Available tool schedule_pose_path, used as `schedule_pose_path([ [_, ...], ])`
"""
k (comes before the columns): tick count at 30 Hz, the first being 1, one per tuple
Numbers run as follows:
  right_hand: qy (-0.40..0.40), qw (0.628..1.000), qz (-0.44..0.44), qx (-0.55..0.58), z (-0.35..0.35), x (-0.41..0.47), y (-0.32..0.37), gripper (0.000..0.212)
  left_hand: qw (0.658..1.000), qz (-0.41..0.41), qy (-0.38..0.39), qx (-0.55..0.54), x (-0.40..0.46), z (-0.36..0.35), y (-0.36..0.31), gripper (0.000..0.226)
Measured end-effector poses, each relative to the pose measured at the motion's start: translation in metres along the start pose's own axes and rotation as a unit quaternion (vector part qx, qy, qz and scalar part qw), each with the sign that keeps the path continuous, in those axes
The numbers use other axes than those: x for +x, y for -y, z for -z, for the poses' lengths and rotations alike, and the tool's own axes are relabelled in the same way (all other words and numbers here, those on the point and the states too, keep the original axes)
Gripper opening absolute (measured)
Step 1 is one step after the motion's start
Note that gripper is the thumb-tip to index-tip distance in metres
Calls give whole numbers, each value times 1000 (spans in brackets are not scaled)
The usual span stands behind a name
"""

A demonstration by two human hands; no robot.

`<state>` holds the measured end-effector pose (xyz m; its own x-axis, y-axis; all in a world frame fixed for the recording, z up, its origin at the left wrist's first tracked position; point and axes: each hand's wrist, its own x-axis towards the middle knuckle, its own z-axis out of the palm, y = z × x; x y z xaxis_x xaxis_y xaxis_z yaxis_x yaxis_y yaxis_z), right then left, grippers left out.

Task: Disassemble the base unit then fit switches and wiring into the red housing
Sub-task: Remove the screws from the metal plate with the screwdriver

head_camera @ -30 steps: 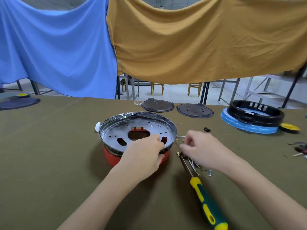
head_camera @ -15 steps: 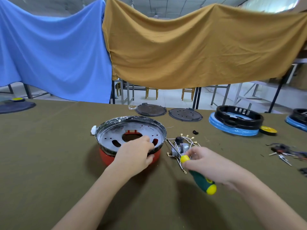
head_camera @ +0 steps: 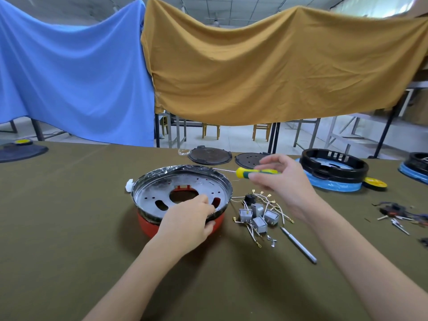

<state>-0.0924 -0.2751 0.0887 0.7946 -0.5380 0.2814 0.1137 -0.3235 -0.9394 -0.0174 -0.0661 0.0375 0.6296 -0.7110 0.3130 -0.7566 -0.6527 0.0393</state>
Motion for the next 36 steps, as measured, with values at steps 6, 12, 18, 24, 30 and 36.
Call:
schedule_pose_path([
  [6, -82, 987, 108, 91, -32, 40, 16, 26, 1000, -6, -4, 11, 1, -4, 3, 23],
  [12, -38, 950, 309, -33, -57, 58, 33, 33, 1000, 3, -8, 13, 1, -5, 2, 23],
  [18, -29, 935, 354, -25, -68, 67, 24, 31, 1000, 3, -10, -2, 1, -6, 4, 22],
  [24, -16, 933, 358, -42, -74, 66, 18, 28, 1000, 1, -10, -7, 0, -4, 3, 20],
  [30, -10, 929, 367, -49, -74, 64, 21, 28, 1000, -1, -8, -7, 0, -2, 2, 21],
  [36, -14, 929, 366, -47, -74, 61, 21, 27, 1000, -5, -7, -7, 0, -3, 3, 23],
])
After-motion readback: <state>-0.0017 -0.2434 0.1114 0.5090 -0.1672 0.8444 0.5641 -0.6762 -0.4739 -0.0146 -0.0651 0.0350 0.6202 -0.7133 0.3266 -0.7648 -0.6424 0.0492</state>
